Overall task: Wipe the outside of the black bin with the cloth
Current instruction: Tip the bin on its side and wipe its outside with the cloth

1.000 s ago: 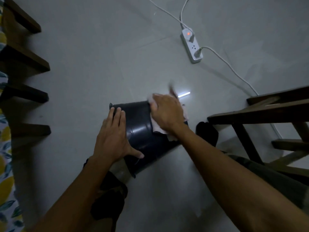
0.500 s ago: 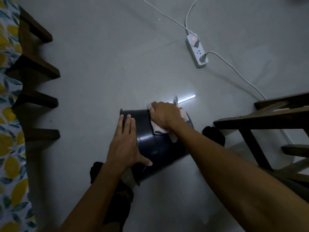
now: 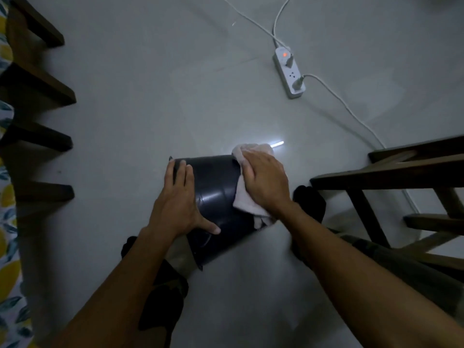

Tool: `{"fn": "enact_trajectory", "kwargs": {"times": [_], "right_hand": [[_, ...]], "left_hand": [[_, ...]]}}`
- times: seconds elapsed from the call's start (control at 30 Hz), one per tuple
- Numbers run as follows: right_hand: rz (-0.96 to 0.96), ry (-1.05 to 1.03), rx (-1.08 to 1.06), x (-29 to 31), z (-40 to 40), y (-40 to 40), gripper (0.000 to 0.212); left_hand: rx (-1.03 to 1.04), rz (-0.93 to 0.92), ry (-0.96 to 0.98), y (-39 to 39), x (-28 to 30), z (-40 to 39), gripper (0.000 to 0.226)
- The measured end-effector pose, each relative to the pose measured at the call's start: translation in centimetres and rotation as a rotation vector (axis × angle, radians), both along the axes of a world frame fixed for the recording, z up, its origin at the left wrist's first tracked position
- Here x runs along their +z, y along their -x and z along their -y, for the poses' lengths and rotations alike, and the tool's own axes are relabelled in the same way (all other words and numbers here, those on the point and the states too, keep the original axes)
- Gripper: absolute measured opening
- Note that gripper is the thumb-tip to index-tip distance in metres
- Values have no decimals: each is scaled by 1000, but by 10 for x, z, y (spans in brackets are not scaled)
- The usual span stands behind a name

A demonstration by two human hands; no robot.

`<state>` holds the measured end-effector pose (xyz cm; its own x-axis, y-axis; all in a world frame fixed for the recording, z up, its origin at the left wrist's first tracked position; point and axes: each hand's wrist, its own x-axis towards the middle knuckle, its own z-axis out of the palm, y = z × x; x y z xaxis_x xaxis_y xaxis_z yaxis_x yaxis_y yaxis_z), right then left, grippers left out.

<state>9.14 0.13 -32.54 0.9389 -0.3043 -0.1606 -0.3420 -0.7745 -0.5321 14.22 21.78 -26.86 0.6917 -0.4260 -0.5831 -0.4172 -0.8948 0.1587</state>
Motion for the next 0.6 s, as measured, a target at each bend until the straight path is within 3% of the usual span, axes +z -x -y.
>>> {"fn": "enact_trajectory", "kwargs": {"times": [0.13, 0.27, 0.4, 0.5, 0.6], "right_hand": [[-225, -191, -223, 1, 30, -36, 43], [8, 41, -38, -4, -16, 38, 47], [109, -6, 113, -13, -90, 119, 52], [185, -27, 95, -13, -111, 128, 48], [195, -18, 142, -7, -83, 94, 48]], "left_hand": [[28, -57, -6, -8, 3, 1, 172], [94, -107, 42, -16, -3, 2, 171], [182, -111, 136, -28, -2, 6, 158], [203, -118, 215, -27, -6, 4, 144], [209, -151, 222, -27, -10, -1, 141]]}}
